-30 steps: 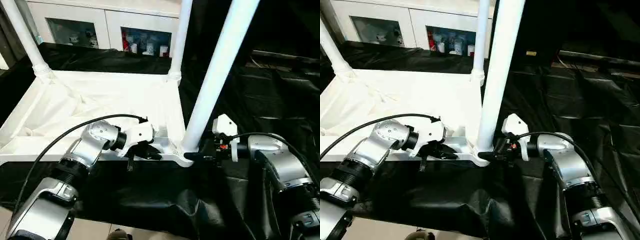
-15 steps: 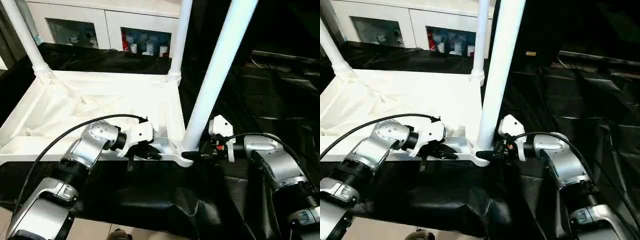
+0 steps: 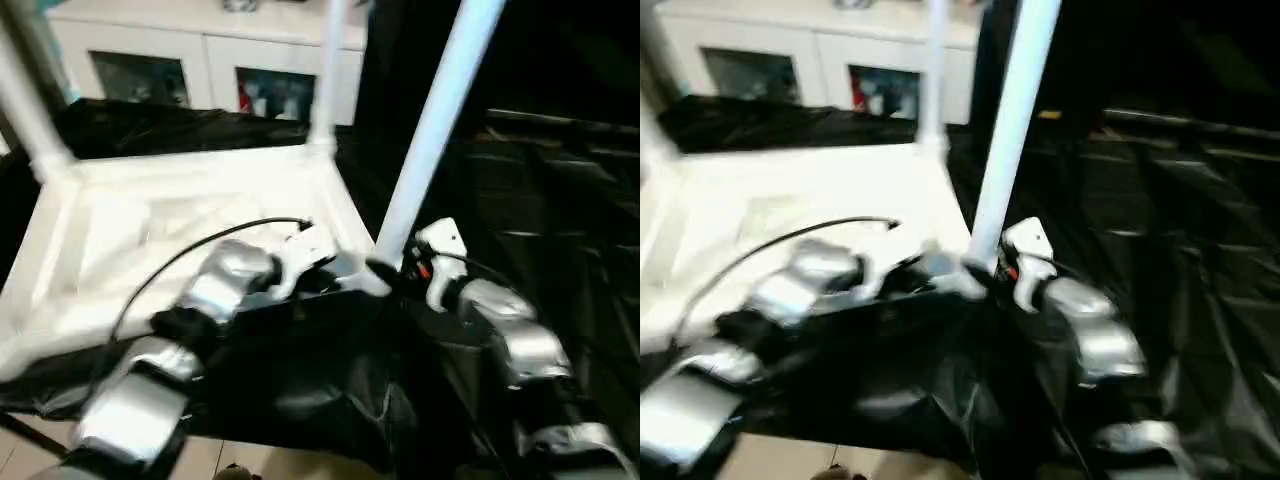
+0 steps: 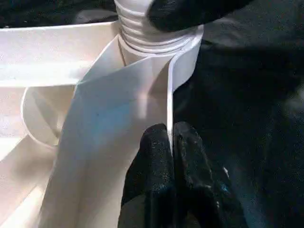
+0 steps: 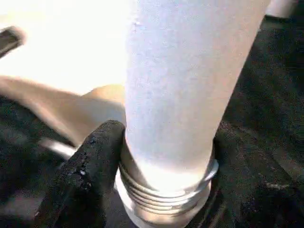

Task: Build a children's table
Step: Rotate leg to tighten

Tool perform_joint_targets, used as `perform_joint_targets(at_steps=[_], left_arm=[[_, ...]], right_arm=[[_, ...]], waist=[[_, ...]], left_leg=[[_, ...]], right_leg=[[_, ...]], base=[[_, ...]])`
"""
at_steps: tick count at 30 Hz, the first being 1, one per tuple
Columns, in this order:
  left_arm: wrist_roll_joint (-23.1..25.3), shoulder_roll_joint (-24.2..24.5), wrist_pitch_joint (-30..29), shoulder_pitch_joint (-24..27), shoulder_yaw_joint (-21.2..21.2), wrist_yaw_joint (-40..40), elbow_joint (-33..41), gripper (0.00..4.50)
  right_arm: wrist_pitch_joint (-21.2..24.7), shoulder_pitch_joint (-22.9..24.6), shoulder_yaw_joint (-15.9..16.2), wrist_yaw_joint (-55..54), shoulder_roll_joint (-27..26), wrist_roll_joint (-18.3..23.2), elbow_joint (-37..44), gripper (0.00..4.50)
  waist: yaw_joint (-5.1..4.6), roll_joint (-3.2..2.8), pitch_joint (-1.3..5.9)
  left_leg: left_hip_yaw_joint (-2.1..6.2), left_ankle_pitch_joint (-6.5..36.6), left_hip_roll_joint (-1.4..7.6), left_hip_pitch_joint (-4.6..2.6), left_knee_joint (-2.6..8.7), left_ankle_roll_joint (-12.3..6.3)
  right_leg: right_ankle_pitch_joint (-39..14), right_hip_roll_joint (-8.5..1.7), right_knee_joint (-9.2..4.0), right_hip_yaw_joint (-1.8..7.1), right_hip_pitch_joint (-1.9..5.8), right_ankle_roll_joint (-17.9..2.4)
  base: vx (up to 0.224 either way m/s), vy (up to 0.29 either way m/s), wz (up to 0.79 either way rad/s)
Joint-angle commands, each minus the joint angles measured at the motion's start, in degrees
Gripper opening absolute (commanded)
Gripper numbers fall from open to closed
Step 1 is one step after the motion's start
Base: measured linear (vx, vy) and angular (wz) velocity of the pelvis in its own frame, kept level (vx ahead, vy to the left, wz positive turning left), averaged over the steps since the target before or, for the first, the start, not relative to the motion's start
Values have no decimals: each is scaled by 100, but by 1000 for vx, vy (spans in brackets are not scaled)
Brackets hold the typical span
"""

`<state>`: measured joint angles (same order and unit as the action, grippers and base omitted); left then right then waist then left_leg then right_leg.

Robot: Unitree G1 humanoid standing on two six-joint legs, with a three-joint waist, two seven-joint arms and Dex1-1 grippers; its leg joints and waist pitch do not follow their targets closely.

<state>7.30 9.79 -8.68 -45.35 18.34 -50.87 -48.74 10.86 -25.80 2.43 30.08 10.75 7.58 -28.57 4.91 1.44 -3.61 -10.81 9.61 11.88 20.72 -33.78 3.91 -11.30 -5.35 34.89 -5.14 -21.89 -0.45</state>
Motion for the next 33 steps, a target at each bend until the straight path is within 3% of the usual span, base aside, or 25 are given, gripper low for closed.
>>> perform_joint_targets(at_steps=[1,5,6,7,8,11,14,16,21,25,27,29,31,33], left_arm=[[-7,-238,-122,-344,-218,721,-187,0],[61,-447,-40,-554,-238,976,-513,0],[77,-474,69,-613,-216,920,-598,0],[81,-473,107,-623,-205,889,-610,0],[75,-435,165,-612,-170,786,-603,0],[75,-380,209,-582,-141,677,-575,0],[76,-220,403,-498,-91,349,-538,0],[35,87,786,-269,18,-361,-299,0],[-150,576,1257,171,181,-1414,295,0],[-590,845,1099,508,110,-2211,921,0],[-664,979,1090,613,114,-2440,1124,0],[-694,1086,1076,687,112,-2588,1257,0],[-715,1149,1039,741,106,-2658,1369,0],[-733,1202,971,783,103,-2721,1481,0]], right_arm=[[419,21,96,-548,-393,-94,-569,262],[365,-237,177,-817,-699,-239,-804,262],[153,-319,287,-605,-714,-287,-835,262],[100,-335,304,-527,-712,-278,-831,317],[115,-350,271,-376,-698,-188,-784,331],[90,-360,272,-249,-639,-163,-742,344],[-71,-333,331,257,-345,-159,-554,360],[-198,-222,481,1298,263,-120,-261,360],[-443,-179,690,2192,939,-281,-144,360],[-310,-139,670,2810,1177,-27,188,360],[-282,-121,711,3077,1283,72,312,360],[-291,-120,783,3313,1371,123,359,360],[-308,-126,840,3463,1415,132,356,360],[-306,-131,863,3562,1411,135,358,360]], waist=[[-53,-25,343],[-88,-48,360],[-112,-157,354],[-126,-113,357],[-106,-86,367],[-111,-97,365],[-95,-70,379],[-89,-57,387],[-38,-69,427],[24,-82,491],[56,-92,513],[90,-103,494],[95,-92,463],[97,-89,430]], left_leg=[[153,2248,150,-124,464,192],[188,2304,142,-117,490,187],[185,2444,139,-131,497,228],[188,2455,131,-116,494,218],[182,2374,124,-114,496,154],[163,2271,123,-106,480,37],[145,2095,128,-94,467,-43],[133,1963,141,-59,468,-138],[111,1497,170,-26,430,-221],[81,808,192,5,386,-401],[62,540,195,-7,342,-517],[49,642,207,-9,330,-561],[45,887,203,-4,350,-494],[45,1300,201,-24,378,-278]], right_leg=[[-2883,-387,-647,232,131,-662],[-2584,-385,-660,207,146,-701],[-2367,-355,-683,213,134,-756],[-2275,-355,-663,205,155,-787],[-2146,-360,-643,217,173,-844],[-2110,-375,-631,239,170,-951],[-2047,-374,-624,241,182,-982],[-1926,-367,-607,254,213,-982],[-1265,-388,-503,271,239,-1237],[-114,-334,-320,263,277,-1569],[378,-312,-249,269,234,-1678],[316,-314,-247,264,199,-1725],[-99,-325,-285,264,192,-1651],[-811,-343,-365,278,170,-1486]], base=[[0,0,0],[0,0,0],[0,0,0],[0,0,0],[0,0,0],[0,0,0],[0,0,0],[0,0,0],[0,0,0],[38,-14,-1],[0,0,0],[0,0,0],[0,0,0],[0,0,0]])
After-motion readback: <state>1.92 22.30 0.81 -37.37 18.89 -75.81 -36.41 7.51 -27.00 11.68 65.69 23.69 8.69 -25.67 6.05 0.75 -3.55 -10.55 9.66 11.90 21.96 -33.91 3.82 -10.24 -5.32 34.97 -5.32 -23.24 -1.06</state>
